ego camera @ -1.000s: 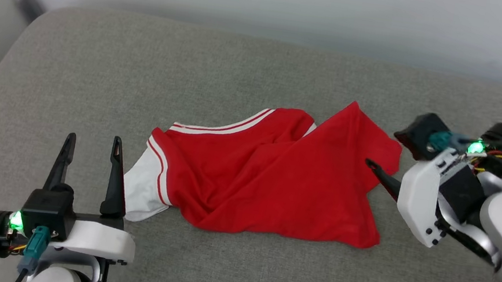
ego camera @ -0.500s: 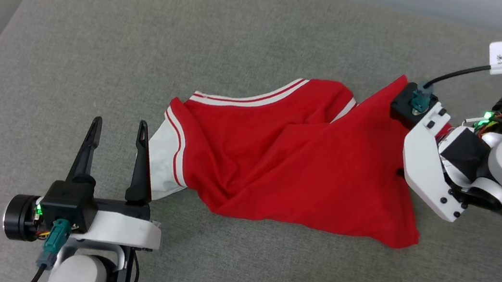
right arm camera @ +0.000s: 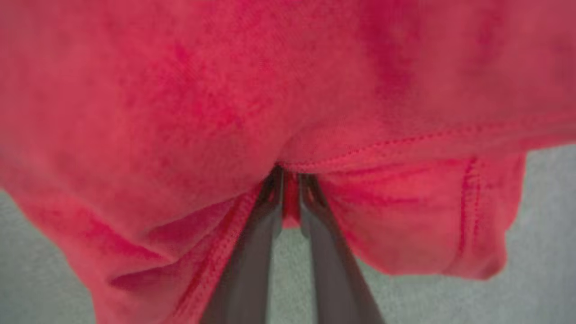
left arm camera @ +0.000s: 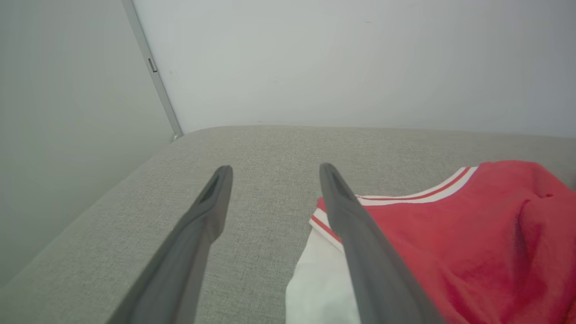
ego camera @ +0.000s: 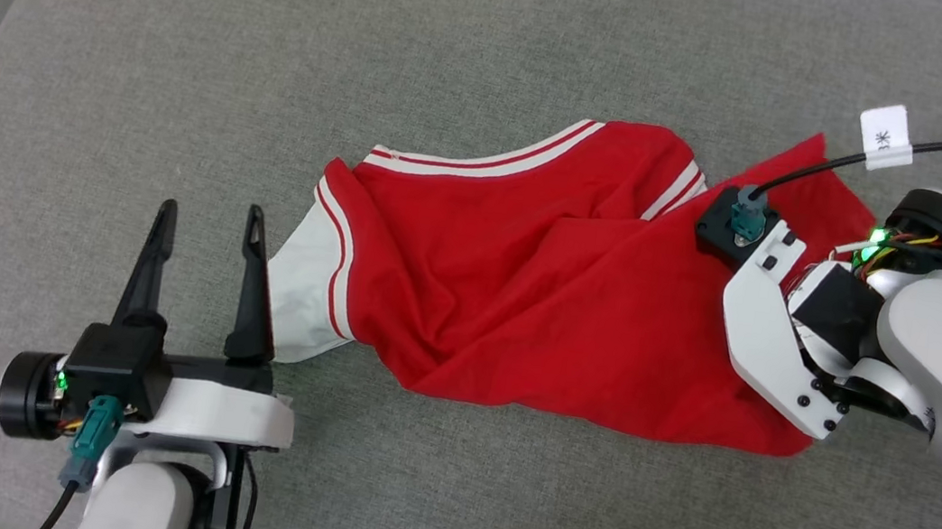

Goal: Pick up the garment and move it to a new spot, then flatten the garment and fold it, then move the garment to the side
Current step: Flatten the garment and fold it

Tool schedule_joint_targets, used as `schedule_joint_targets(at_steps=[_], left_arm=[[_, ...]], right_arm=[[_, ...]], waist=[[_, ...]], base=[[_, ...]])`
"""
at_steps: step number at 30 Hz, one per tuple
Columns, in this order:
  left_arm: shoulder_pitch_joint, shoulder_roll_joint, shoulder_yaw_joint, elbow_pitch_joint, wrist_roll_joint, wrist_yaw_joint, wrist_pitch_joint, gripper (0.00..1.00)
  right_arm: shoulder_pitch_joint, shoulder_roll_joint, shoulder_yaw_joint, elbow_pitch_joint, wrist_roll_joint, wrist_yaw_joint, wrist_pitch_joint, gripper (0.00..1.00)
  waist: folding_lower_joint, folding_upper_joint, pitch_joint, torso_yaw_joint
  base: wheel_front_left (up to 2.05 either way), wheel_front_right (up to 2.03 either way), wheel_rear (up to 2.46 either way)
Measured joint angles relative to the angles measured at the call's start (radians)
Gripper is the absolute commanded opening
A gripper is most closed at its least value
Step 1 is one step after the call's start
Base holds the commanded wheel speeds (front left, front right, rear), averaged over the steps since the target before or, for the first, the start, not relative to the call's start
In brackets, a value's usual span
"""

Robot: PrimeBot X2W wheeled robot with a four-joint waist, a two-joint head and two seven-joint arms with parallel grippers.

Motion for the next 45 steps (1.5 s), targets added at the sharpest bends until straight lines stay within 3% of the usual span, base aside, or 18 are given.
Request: schedule_joint_targets(at_steps=[5, 12, 20, 24, 29, 34, 42, 43, 44, 45], left_arm=[[0.027, -0.017, 0.041, 0.016, 0.02, -0.024, 0.0, 1.0], [0.095, -0.025, 0.085, 0.032, 0.044, -0.048, 0.0, 1.0], [0.179, -0.033, 0.114, 0.037, 0.058, -0.074, 0.0, 1.0], [0.21, -0.037, 0.132, 0.037, 0.059, -0.08, 0.0, 1.0], [0.236, -0.043, 0.144, 0.037, 0.064, -0.09, 0.0, 1.0], [0.245, -0.048, 0.148, 0.041, 0.071, -0.096, 0.0, 1.0], [0.257, -0.052, 0.151, 0.05, 0.079, -0.105, 0.0, 1.0], [0.263, -0.052, 0.153, 0.051, 0.081, -0.105, 0.0, 1.0], [0.266, -0.053, 0.154, 0.052, 0.083, -0.105, 0.0, 1.0], [0.268, -0.053, 0.155, 0.054, 0.084, -0.105, 0.0, 1.0]], right_arm=[[-0.006, 0.002, 0.017, 0.018, -0.006, 0.0, -0.089, 0.0], [-0.044, -0.058, 0.018, -0.03, -0.007, 0.0, -0.213, 0.0], [0.026, -0.244, 0.017, -0.206, -0.002, 0.0, -0.298, 0.0], [0.154, -0.344, 0.017, -0.296, 0.022, 0.0, -0.32, 0.0], [0.349, -0.418, 0.018, -0.328, 0.058, 0.0, -0.359, 0.0], [0.539, -0.43, 0.016, -0.283, 0.073, 0.0, -0.401, 0.0], [0.739, -0.358, -0.07, -0.168, 0.089, 0.0, -0.482, 0.0], [0.747, -0.352, -0.094, -0.162, 0.086, 0.0, -0.494, 0.15], [0.752, -0.348, -0.121, -0.158, 0.08, 0.0, -0.507, 0.78], [0.758, -0.348, -0.149, -0.156, 0.074, 0.0, -0.518, 1.0]], waist=[[0.0, 0.0, -0.044, -0.018], [0.0, 0.0, -0.144, -0.049], [-0.0001, 0.0, -0.243, -0.108], [-0.0001, 0.0, -0.276, -0.141], [-0.0001, 0.0, -0.306, -0.179], [-0.0002, 0.0, -0.322, -0.199], [-0.0001, 0.0, -0.333, -0.206], [-0.0001, 0.0, -0.337, -0.208], [-0.0002, 0.0, -0.34, -0.21], [-0.0001, 0.0, -0.345, -0.211]], base=[[0.0, 0.0, 0.0], [0.0, 0.0, 0.0], [0.0, 0.0, 0.0], [0.0, 0.0, 0.0], [0.0, 0.0, 0.0], [0.0, 0.0, 0.0], [0.0, 0.0, 0.0], [0.0, 0.0, 0.0], [0.0, 0.0, 0.0], [0.0, 0.0, 0.0]])
